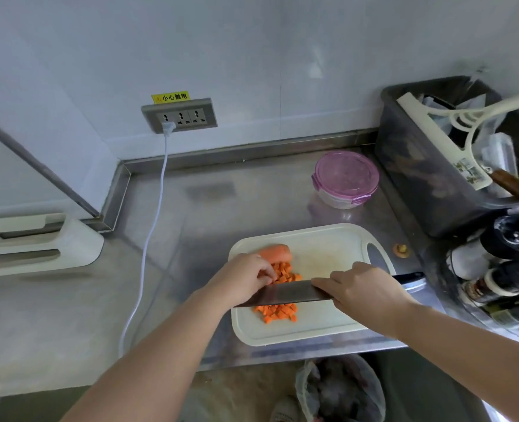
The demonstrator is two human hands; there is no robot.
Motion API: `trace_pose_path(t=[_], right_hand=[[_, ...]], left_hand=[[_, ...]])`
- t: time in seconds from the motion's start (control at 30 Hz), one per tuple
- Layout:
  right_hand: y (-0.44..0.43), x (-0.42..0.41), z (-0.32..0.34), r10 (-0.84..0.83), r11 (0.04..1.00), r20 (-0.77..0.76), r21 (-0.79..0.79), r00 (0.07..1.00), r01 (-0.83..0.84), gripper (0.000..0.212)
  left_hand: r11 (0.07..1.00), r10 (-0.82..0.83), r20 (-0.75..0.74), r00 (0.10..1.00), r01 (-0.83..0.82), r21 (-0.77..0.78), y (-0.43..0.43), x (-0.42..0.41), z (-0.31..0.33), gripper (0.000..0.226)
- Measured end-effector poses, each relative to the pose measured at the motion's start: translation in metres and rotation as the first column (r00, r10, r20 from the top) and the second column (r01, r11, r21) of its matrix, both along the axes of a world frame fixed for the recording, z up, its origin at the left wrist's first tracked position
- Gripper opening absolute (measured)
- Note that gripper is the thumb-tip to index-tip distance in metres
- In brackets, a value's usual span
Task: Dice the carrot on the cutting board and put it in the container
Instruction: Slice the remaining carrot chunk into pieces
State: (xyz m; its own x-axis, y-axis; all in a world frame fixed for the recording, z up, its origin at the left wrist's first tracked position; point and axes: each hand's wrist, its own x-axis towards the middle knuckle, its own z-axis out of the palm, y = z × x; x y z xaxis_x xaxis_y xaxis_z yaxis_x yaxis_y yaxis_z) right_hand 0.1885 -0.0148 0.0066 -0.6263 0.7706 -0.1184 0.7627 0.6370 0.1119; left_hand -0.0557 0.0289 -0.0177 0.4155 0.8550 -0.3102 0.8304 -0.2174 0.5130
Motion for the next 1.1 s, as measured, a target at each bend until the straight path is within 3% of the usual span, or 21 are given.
trace_pose_path(t=[0.1,0.23,0.33,0.43,0.7,0.93,1.1], right_hand=[[-0.002,0.006,-0.002,-0.022,1.000,0.003,0.006,1.000,0.022,0.061],[-0.008,0.025,-0.001,-0.124,0.992,-0.124,-0.013,0.984,0.124,0.048],[-0.015,0.038,-0.005,-0.303,0.953,-0.250,-0.096,0.920,0.288,0.037],[-0.017,0.044,0.001,-0.509,0.859,-0.240,-0.203,0.827,0.470,0.033],[-0.015,0.048,-0.002,-0.697,0.714,-0.292,-0.373,0.655,0.593,0.038],[-0.015,0.054,-0.001,-0.731,0.678,-0.290,-0.416,0.618,0.606,0.037],[-0.017,0.059,-0.006,-0.818,0.573,-0.308,-0.513,0.486,0.639,0.018]], left_hand=[[0.994,0.087,0.011,0.996,-0.087,0.064,0.006,-0.006,-0.005,0.018],[0.937,0.305,0.119,0.945,-0.320,0.139,0.023,-0.009,-0.010,0.029],[0.970,0.220,0.007,0.975,-0.220,0.104,0.033,-0.004,-0.019,0.039],[0.989,0.116,-0.103,0.988,-0.106,0.101,0.039,0.006,-0.025,0.045],[0.998,-0.024,-0.230,0.973,0.038,0.057,0.052,0.012,-0.022,0.057],[1.000,0.020,-0.225,0.974,-0.016,0.018,0.069,0.017,-0.012,0.062],[0.999,0.018,-0.105,0.994,-0.015,0.029,0.062,0.068,-0.003,0.059]])
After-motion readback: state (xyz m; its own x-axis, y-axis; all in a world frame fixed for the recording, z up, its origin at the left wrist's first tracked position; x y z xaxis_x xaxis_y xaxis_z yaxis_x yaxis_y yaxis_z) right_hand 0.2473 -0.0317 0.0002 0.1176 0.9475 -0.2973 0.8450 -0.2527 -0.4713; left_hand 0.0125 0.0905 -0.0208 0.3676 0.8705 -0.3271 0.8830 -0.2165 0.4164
